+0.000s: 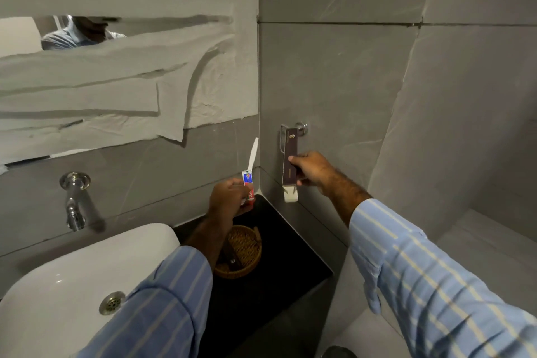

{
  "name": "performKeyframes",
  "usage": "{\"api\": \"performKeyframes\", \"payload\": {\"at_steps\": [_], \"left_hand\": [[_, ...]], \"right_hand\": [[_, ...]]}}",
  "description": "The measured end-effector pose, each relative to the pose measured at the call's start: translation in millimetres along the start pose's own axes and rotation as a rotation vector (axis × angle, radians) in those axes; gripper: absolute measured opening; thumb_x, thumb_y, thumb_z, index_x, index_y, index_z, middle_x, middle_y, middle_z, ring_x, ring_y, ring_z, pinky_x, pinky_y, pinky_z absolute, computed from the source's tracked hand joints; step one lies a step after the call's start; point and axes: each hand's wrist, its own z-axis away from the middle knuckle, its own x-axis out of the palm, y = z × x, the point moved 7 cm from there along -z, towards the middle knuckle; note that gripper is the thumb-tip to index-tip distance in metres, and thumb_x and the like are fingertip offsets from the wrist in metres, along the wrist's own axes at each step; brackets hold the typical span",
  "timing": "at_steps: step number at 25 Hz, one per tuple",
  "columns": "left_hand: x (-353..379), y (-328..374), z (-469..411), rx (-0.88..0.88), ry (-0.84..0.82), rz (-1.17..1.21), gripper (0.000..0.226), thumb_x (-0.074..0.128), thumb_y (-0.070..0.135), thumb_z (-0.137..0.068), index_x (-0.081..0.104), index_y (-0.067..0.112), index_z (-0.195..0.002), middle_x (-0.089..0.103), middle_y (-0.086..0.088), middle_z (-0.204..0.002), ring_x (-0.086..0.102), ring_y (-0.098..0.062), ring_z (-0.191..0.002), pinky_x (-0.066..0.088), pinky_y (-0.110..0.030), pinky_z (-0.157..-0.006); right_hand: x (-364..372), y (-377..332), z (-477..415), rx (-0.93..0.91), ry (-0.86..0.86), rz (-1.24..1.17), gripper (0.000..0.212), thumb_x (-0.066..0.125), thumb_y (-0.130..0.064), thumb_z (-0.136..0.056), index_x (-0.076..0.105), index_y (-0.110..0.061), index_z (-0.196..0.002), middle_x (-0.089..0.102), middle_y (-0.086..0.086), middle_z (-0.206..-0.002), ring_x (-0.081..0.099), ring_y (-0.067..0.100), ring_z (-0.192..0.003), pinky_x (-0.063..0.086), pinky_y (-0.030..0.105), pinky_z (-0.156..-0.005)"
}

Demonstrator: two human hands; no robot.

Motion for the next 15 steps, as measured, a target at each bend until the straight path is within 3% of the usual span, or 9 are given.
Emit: {"api": "performKeyframes", "payload": {"at_steps": [2, 4, 7, 10, 12, 15], "left_hand": [[11.4, -26.0, 4.9, -0.074, -0.025, -0.006, 0.007, 0.067, 0.009, -0.088, 0.069, 0.009, -0.095, 0.071, -0.014, -0.089, 0.069, -0.022, -0.071, 0.062, -0.034, -0.062], [22.2, -57.0, 8.2, -0.142, -0.063, -0.024, 0.011, 0.065, 0.010, -0.091, 0.066, 0.008, -0.102, 0.072, -0.012, -0.094, 0.070, -0.020, -0.073, 0.062, -0.032, -0.058], [36.6, -111.7, 15.4, -0.281, -0.103, -0.088, 0.015, 0.064, 0.013, -0.092, 0.064, 0.011, -0.106, 0.071, -0.012, -0.102, 0.070, -0.021, -0.085, 0.058, -0.030, -0.057], [53.9, -164.5, 23.7, -0.344, -0.152, -0.145, 0.013, 0.066, 0.014, -0.090, 0.062, 0.016, -0.103, 0.067, -0.011, -0.106, 0.070, -0.023, -0.091, 0.060, -0.031, -0.058], [66.3, -198.4, 32.0, -0.371, -0.189, -0.175, 0.016, 0.068, 0.014, -0.088, 0.063, 0.014, -0.103, 0.067, -0.013, -0.109, 0.070, -0.027, -0.094, 0.062, -0.035, -0.065], [83.9, -245.5, 48.0, -0.466, -0.228, -0.231, 0.020, 0.070, 0.013, -0.087, 0.065, 0.010, -0.106, 0.067, -0.015, -0.111, 0.068, -0.030, -0.100, 0.063, -0.042, -0.072]], "right_hand": [[5.6, 34.3, 7.4, 0.053, -0.020, 0.010, 0.022, 0.057, -0.022, -0.094, 0.063, -0.006, -0.080, 0.062, 0.013, -0.072, 0.058, 0.022, -0.055, 0.046, 0.023, -0.046], [11.5, 73.2, 14.2, 0.131, -0.044, -0.026, 0.022, 0.057, -0.019, -0.095, 0.061, -0.006, -0.078, 0.059, 0.012, -0.072, 0.057, 0.021, -0.057, 0.048, 0.027, -0.051], [20.6, 142.8, 25.8, 0.315, -0.092, -0.115, 0.018, 0.055, -0.019, -0.097, 0.060, -0.003, -0.103, 0.064, 0.012, -0.091, 0.066, 0.025, -0.080, 0.054, 0.031, -0.063], [20.1, 210.3, 37.8, 0.447, -0.105, -0.120, 0.034, 0.056, -0.021, -0.096, 0.057, 0.001, -0.122, 0.065, 0.018, -0.114, 0.065, 0.033, -0.107, 0.058, 0.035, -0.073], [18.0, 248.8, 48.7, 0.506, -0.113, -0.124, 0.035, 0.056, -0.021, -0.096, 0.057, 0.002, -0.124, 0.066, 0.021, -0.117, 0.068, 0.034, -0.103, 0.059, 0.034, -0.071], [10.3, 307.7, 64.8, 0.627, -0.093, -0.085, 0.034, 0.056, -0.021, -0.096, 0.056, 0.001, -0.123, 0.070, 0.013, -0.095, 0.070, 0.024, -0.079, 0.058, 0.029, -0.059]]}}
